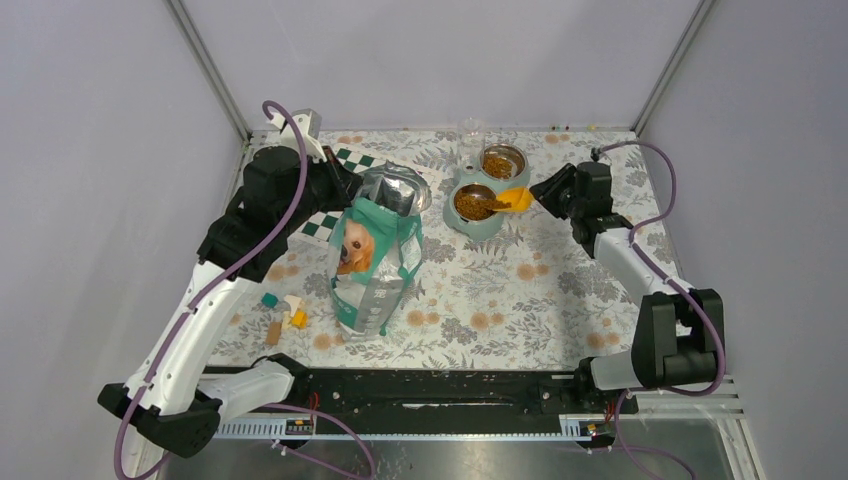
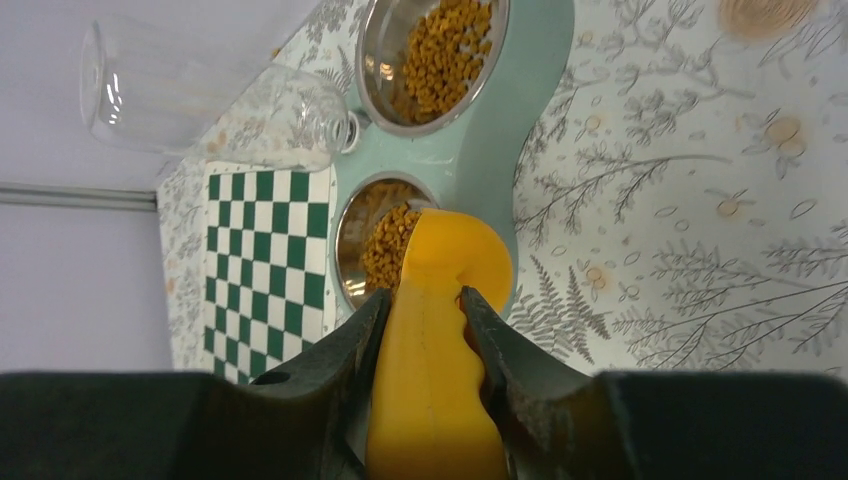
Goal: Serve the pet food
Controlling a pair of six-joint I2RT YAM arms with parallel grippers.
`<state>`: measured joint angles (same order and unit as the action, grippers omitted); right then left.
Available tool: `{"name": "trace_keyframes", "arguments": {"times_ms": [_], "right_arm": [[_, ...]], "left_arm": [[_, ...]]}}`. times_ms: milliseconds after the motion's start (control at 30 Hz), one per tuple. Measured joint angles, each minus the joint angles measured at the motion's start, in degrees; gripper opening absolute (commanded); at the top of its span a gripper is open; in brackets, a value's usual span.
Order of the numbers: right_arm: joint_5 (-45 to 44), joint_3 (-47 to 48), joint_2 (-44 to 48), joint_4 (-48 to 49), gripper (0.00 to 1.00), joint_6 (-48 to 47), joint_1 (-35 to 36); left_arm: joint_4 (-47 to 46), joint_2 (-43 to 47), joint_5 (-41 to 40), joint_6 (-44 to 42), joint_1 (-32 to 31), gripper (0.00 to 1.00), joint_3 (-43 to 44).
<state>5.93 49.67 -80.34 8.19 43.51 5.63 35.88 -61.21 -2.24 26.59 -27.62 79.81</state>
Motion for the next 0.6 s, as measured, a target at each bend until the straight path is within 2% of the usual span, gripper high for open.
{"name": "trace_keyframes", "arguments": {"times_ms": [200, 367, 467, 600], "right_arm": [[-4.5, 4.0, 0.5, -3.6, 0.0, -5.7, 1.2], [-4.5, 5.5, 3.7, -8.7, 0.0, -8.4, 1.3], [-1.6, 7.7, 7.2, -13.4, 0.0, -9.0, 1.3], [8.4, 12.1, 13.1, -15.7, 0.0, -7.5, 1.3]], "left_arm": [[0.4, 0.5, -0.1, 0.0, 0.1, 0.0, 0.0], [0.5, 0.5, 0.0, 0.3, 0.2, 0.0, 0.0], [0.4, 0.5, 0.1, 0.4, 0.2, 0.0, 0.0], [0.4, 0.5, 0.3, 0.4, 0.2, 0.0, 0.0]]}}
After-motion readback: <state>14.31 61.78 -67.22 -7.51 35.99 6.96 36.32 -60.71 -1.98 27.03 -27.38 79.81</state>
